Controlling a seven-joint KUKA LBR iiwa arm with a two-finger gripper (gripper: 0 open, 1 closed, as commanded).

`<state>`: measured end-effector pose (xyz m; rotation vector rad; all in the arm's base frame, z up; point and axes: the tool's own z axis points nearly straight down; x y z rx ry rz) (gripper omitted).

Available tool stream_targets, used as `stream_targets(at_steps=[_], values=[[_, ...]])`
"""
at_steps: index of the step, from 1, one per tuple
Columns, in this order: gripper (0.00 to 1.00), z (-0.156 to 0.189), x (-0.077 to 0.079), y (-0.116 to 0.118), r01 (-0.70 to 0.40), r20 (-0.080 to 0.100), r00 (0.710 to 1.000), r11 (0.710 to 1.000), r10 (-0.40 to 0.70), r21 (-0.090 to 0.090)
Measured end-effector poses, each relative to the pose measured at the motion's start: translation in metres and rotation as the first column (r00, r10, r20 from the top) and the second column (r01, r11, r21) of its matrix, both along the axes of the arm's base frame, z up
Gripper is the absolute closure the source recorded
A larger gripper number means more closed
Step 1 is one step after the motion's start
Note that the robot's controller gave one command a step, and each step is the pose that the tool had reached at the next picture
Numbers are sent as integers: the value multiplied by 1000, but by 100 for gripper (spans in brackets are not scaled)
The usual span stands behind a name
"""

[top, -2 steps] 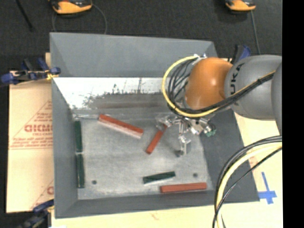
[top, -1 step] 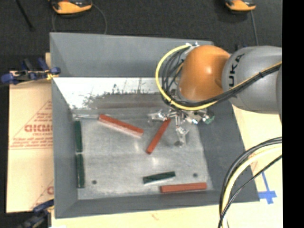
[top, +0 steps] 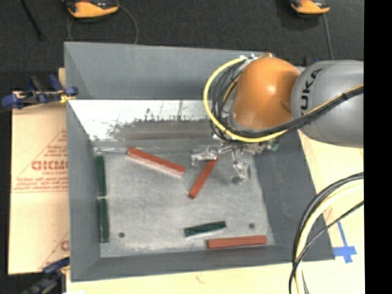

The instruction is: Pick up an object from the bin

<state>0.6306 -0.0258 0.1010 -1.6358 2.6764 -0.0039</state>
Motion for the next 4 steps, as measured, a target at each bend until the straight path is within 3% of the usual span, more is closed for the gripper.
stream_targets(at_steps=[1,2,3,4], values=[[0,-28,-1,13,-248,5,969,969,248,-2],[0,-25,1,12,-242,6,970,970,242,0],[100,-25,1,12,-241,5,971,971,241,1],[100,-18,4,12,-235,4,972,972,235,2]])
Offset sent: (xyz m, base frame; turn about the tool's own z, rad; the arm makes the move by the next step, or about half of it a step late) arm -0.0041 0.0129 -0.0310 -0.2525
